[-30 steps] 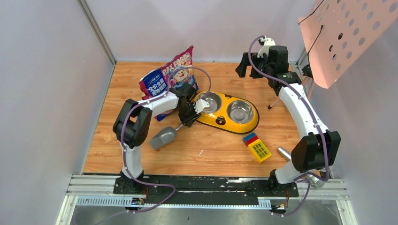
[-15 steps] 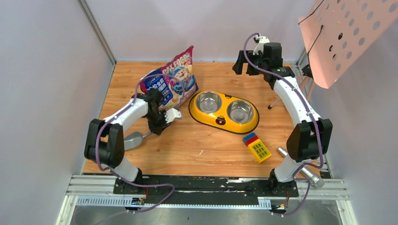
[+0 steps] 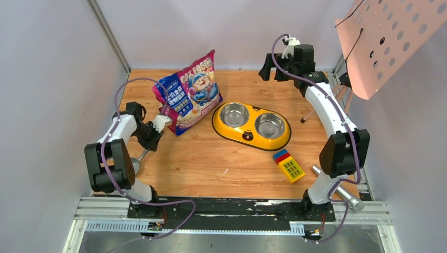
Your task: Serve the pet food
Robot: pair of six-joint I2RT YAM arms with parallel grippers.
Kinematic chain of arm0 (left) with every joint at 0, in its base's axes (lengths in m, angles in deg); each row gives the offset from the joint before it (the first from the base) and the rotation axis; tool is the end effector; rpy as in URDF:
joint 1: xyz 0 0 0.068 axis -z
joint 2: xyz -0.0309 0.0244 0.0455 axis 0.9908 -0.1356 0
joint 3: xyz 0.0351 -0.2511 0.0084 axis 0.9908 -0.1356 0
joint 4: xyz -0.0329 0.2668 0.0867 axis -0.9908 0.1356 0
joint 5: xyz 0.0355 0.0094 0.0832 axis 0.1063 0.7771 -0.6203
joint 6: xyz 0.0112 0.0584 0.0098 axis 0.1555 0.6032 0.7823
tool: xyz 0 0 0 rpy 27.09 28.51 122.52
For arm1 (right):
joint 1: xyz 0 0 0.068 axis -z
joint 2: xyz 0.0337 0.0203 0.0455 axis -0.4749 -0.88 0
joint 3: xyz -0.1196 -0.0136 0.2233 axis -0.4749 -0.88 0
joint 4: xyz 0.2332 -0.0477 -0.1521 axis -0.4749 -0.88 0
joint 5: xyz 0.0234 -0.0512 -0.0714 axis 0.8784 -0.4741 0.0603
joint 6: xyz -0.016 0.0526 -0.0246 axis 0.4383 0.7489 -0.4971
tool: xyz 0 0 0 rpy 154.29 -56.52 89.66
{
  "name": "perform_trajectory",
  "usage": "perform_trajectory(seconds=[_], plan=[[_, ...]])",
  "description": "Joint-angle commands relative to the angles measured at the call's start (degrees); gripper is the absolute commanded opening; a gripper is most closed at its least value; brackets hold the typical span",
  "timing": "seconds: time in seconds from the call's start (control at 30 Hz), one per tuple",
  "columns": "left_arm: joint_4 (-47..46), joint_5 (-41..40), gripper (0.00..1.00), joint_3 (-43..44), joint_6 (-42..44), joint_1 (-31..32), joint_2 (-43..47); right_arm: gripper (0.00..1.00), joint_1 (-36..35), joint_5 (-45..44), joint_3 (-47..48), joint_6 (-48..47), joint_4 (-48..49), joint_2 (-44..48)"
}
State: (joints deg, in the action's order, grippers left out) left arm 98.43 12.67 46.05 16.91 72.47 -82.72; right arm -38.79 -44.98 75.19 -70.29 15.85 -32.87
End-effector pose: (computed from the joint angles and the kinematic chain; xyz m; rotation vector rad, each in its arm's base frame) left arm 0.2693 0.0331 0.1550 1.0533 2.6813 -0.2819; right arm 0.4229 0.0897 0.3401 -0.2142 2.0693 0.4672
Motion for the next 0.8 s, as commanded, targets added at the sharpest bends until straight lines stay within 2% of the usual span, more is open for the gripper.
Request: perform_trajectory(seconds=[0.0,0.17,0.33,0.37,0.5,0.57,0.63,0.67,0.7,0.73,0.77], plan=[[-4.6,7.9,0.16,5.7,-11.2,-2.4,-4.4,0.99,-0.6,2.1,2.2,0.2,2.1,-0.2],[-3.1,10.2,0.47,6.6,-10.6,-2.4,-4.4,0.99,-0.6,2.4,2.1,0.1,1.8,-0.1],[5.0,10.4,0.61,7.7,-4.3,-2.4,0.0,0.98,-0.7,2.7,0.4,-1.1,1.7,1.4],[6.2,11.5,0.65,7.7,-2.1,-2.4,3.4,0.98,-0.7,2.8,-0.1,-1.3,1.7,1.7],[12.8,13.9,0.72,9.2,4.4,-0.3,14.8,0.98,-0.6,4.9,-0.8,-1.8,1.1,2.3],[17.7,13.8,0.74,13.8,5.8,4.2,17.8,0.99,-0.7,5.5,-0.1,-1.7,0.6,2.2],[21.7,14.4,0.75,23.0,4.3,11.4,16.8,0.99,-0.8,5.7,1.2,-1.8,-0.3,2.3],[22.9,15.8,0.76,31.5,3.4,15.9,14.2,0.99,-0.9,5.8,1.9,-2.2,-0.8,2.4],[24.5,16.7,0.76,35.9,1.2,17.6,12.2,0.99,-0.9,6.0,2.3,-2.9,-1.3,2.6],[24.5,18.8,0.78,45.7,-0.3,20.4,8.1,0.99,-0.9,5.9,2.4,-3.8,-1.8,3.0],[22.2,19.5,0.80,50.5,-5.4,21.2,5.7,0.99,-1.0,5.7,2.4,-4.1,-2.3,3.2]])
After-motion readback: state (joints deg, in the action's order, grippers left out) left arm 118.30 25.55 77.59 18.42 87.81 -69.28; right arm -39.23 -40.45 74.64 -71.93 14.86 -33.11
